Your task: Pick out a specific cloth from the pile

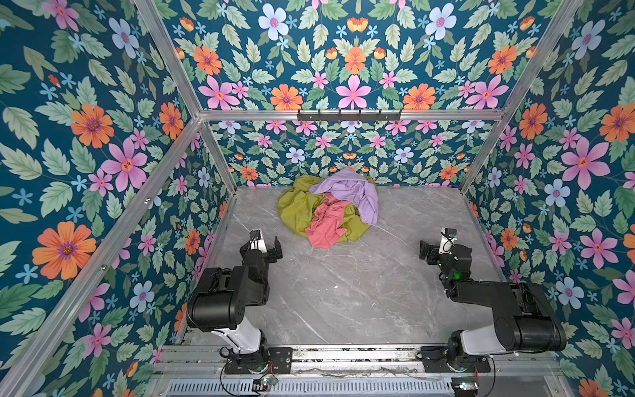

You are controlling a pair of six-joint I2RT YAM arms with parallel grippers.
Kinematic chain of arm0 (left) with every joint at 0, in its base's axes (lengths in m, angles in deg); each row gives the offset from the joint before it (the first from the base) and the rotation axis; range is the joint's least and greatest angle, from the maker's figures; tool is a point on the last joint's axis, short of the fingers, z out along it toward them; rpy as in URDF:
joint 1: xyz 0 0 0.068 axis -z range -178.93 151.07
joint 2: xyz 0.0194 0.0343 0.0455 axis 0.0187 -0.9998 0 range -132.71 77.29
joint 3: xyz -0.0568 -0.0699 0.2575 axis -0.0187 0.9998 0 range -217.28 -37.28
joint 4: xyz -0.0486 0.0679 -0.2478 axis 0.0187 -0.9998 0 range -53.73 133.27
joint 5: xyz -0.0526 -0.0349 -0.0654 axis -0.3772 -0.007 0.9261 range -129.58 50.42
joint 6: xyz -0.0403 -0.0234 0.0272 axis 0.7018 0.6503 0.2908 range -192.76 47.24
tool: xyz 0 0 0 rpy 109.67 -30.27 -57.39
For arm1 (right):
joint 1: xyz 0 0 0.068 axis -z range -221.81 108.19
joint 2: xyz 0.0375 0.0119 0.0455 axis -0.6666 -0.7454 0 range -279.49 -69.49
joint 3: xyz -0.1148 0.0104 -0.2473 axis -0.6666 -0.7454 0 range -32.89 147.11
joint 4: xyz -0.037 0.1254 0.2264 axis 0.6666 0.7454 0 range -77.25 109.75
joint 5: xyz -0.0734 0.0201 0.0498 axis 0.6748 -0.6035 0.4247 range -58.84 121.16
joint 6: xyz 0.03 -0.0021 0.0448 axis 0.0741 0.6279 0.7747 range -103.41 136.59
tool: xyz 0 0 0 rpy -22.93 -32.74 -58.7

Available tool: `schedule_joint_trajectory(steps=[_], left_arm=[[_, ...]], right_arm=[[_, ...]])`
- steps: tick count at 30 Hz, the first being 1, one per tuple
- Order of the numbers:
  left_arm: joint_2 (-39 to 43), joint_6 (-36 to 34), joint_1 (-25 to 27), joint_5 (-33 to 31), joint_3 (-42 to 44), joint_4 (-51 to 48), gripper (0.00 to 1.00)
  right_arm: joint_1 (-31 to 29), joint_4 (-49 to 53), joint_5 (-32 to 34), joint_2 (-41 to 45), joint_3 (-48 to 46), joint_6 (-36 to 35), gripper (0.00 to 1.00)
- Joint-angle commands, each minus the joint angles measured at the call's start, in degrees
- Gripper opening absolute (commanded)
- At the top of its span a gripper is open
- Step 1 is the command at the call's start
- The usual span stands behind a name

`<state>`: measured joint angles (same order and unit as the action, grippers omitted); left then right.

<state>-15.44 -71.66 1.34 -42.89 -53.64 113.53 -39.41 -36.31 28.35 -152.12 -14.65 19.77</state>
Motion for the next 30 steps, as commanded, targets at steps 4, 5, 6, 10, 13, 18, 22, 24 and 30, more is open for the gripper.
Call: schedule_joint_trajectory(steps=[4,5,6,10,13,18,22,24,30], left_arm=[[1.3,0.0,0.4,-4.2,0.9,2.4,1.0],[1.7,0.2,0.5,-4.7,1.1,2.4,1.0],[2.2,0.5,0.5,-5.3,1.1,2.0,1.0],[4.8,1.0,0.6,-7.5,-0.4,-2.9,1.0],[7.0,1.4,0.7,-9.4,-1.4,-6.5,1.0],[10.9,2.6,0.9,-13.5,-3.5,-13.4,1.0],[13.8,3.3,1.0,-14.3,-5.1,-17.0,1.0],[15.0,3.8,1.1,-14.9,-6.4,-19.5,1.0],[15.2,9.6,1.2,-16.6,-14.6,-35.5,1.0]], right_arm=[[-1.1,1.4,2.7,1.8,0.3,-0.7,0.99],[-1.3,2.5,2.8,2.5,0.6,-0.8,0.99],[-1.4,3.5,3.0,3.1,0.9,-0.9,0.99],[-3.2,5.1,5.4,5.2,0.9,-2.2,0.99],[-4.3,9.1,6.7,7.5,2.1,-2.7,0.99],[-5.7,14.9,9.8,10.9,3.7,-2.4,0.99],[-6.3,18.1,10.5,13.1,4.3,-1.7,0.99],[-6.6,19.5,10.5,14.0,4.6,-1.1,0.99],[-7.2,22.8,10.3,16.0,6.2,0.1,0.99]])
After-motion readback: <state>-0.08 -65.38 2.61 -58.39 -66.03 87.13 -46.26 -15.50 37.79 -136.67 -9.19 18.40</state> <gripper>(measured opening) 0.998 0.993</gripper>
